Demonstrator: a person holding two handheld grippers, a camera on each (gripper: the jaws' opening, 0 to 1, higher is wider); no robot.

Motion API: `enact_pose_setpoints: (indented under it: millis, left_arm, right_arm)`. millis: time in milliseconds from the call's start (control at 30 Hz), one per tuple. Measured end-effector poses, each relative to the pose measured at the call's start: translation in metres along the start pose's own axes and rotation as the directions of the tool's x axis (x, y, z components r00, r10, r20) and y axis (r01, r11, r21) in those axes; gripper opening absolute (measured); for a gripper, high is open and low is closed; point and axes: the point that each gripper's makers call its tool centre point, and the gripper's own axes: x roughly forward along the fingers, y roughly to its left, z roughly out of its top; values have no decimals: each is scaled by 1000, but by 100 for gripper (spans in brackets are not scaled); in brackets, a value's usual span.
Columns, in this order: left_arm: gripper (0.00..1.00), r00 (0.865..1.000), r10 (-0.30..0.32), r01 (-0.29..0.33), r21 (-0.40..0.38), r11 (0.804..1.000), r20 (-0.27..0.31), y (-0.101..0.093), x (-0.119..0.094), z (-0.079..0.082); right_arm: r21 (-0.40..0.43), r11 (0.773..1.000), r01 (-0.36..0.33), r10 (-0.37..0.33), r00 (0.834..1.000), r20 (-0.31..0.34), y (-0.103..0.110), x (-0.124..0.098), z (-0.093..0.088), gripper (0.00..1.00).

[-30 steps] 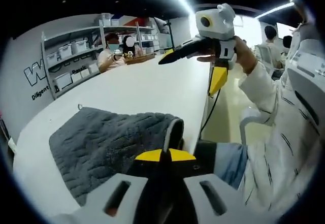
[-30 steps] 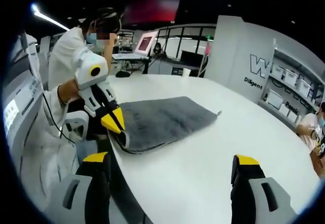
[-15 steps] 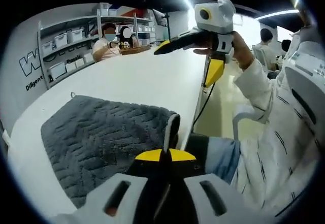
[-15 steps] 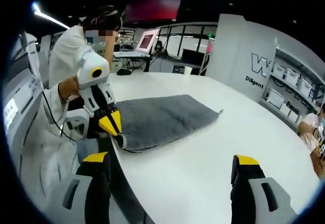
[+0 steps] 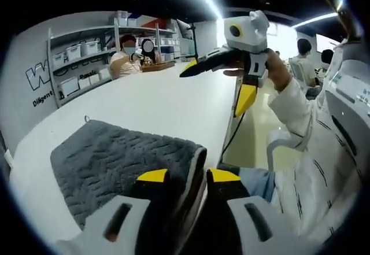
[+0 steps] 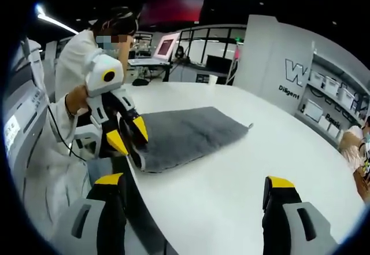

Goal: Open the folded towel by lifting each exposed corner and separating the folded layers until the towel lies flat within the target outline without major curled edges

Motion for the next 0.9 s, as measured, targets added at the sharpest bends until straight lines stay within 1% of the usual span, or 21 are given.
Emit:
enact_pose_setpoints:
  millis: [133, 267, 333, 433, 533, 567, 633, 733, 800, 900]
  left_arm:
    - [26, 1000, -8, 7, 16, 1000, 16, -5, 9, 8]
    - [25, 999, -13, 12, 30, 999, 43, -11, 19, 20]
    - [24, 999, -26, 25, 31, 999, 38, -15, 24, 21]
    - [25, 1000, -25, 24, 38, 999, 8, -17, 30, 17]
    - [24, 1000, -9, 10, 57, 998, -25, -17, 36, 12]
    - [24, 999, 5, -2, 74, 997, -32, -16, 37, 10]
    - [22, 999, 23, -21, 82, 996, -31, -13, 40, 8]
    - [20, 1000, 21, -20, 46, 999, -21, -10, 43, 6]
    - [17, 999, 29, -28, 41, 999, -21, -8, 44, 4]
    - [15, 1000, 24, -24, 14, 1000, -8, -8, 45, 4]
  right_arm:
    - [-2, 1000, 1, -1, 1000, 1, 1, -1, 0, 98]
    - [-1, 1000, 2, -2, 1000, 2, 0, -2, 1, 98]
    - [-1, 1000, 3, -3, 1000, 2, 0, -3, 0, 98]
    - [-3, 1000, 5, -5, 1000, 3, 0, -5, 1, 98]
    - [-5, 1000, 8, -8, 1000, 6, 0, -6, 2, 98]
    - [-6, 1000, 8, -8, 1000, 6, -1, -6, 2, 98]
    - [-5, 1000, 9, -9, 1000, 2, -1, -6, 1, 98]
    - [-5, 1000, 14, -14, 1000, -4, -2, -6, -1, 98]
    - [-6, 1000, 15, -15, 1000, -4, -3, -7, -1, 98]
    - [-5, 1000, 16, -16, 1000, -1, -3, -7, 0, 98]
